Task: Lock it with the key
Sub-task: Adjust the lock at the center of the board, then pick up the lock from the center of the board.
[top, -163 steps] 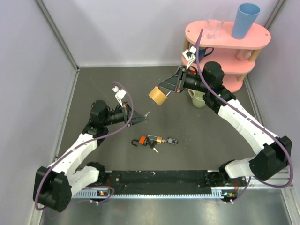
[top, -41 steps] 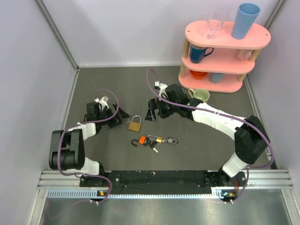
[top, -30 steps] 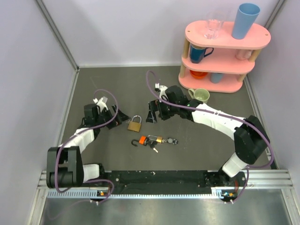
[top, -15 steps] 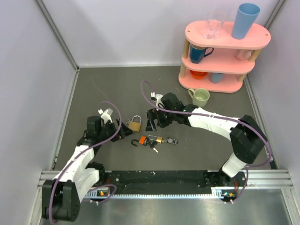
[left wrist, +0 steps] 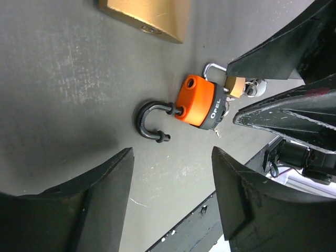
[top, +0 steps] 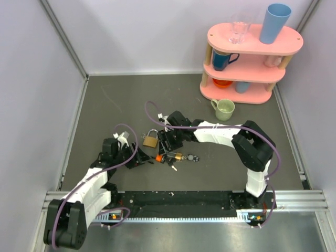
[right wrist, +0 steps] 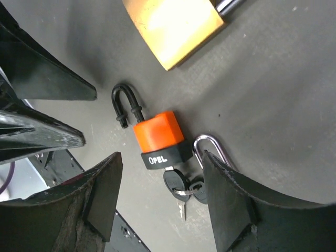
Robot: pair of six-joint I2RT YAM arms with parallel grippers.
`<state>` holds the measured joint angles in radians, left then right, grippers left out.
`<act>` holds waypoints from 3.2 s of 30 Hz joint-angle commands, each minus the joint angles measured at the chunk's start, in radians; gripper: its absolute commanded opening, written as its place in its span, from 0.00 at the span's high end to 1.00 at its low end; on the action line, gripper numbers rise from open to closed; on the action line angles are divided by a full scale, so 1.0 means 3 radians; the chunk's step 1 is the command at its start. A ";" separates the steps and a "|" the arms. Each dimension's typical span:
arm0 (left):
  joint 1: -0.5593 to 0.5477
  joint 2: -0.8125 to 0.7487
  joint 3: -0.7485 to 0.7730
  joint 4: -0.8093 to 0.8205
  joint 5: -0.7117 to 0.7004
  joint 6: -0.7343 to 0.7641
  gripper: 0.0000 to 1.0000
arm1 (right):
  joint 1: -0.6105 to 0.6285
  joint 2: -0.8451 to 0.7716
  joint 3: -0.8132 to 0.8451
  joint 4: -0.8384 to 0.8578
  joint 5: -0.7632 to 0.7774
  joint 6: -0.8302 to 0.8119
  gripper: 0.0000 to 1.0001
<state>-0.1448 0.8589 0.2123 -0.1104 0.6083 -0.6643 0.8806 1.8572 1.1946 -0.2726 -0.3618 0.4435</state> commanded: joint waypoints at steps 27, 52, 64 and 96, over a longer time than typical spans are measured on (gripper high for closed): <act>-0.0391 0.1370 0.0069 0.1743 0.0079 -0.0444 0.46 | 0.0352 0.0002 -0.0182 0.0438 -0.0287 0.0562 0.59; -0.0433 0.0016 0.0458 -0.0281 0.0191 0.0113 0.31 | 0.0291 -0.0786 -0.0730 0.0372 0.0230 0.0981 0.58; -0.0438 0.0384 0.0213 -0.0108 0.0417 0.0103 0.36 | 0.0286 -0.0628 -0.1446 0.1225 -0.0231 0.1595 0.57; -0.0438 0.1494 0.0013 0.1099 0.0570 0.0000 0.71 | 0.0153 0.0247 -0.1497 0.2754 -0.0399 0.2034 0.70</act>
<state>-0.2661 1.2873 0.2344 0.1585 0.7982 -0.6788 0.9230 1.8744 0.7506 0.4454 -0.5587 1.0603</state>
